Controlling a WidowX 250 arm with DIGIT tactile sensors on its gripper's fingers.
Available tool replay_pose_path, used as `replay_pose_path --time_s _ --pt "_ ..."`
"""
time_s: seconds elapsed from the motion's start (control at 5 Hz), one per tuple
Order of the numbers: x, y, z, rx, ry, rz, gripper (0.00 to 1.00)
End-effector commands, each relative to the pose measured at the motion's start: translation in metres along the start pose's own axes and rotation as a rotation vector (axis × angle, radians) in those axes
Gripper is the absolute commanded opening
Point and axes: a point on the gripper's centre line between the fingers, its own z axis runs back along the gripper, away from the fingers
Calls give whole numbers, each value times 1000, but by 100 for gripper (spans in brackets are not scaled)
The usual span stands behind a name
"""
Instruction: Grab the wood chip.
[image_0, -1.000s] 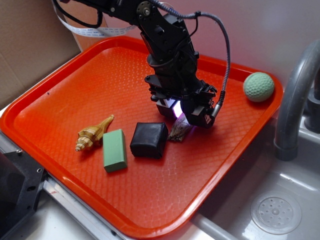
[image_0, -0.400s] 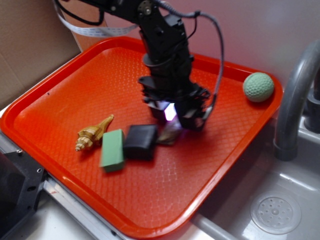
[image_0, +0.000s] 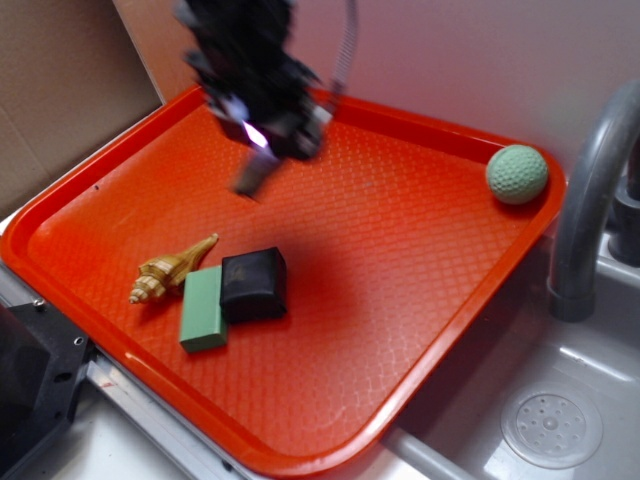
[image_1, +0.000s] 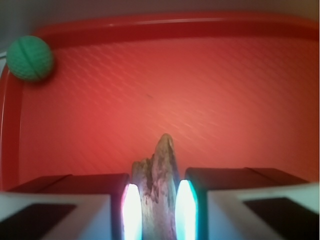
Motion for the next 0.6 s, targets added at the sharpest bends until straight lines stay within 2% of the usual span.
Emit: replay_pose_path --time_s 0.0,0.2,0.4 --pt "31 63 78 -147 -11 143 0" --pt "24 55 87 -77 -58 129 0" --pt "22 53 83 -40 -63 128 0"
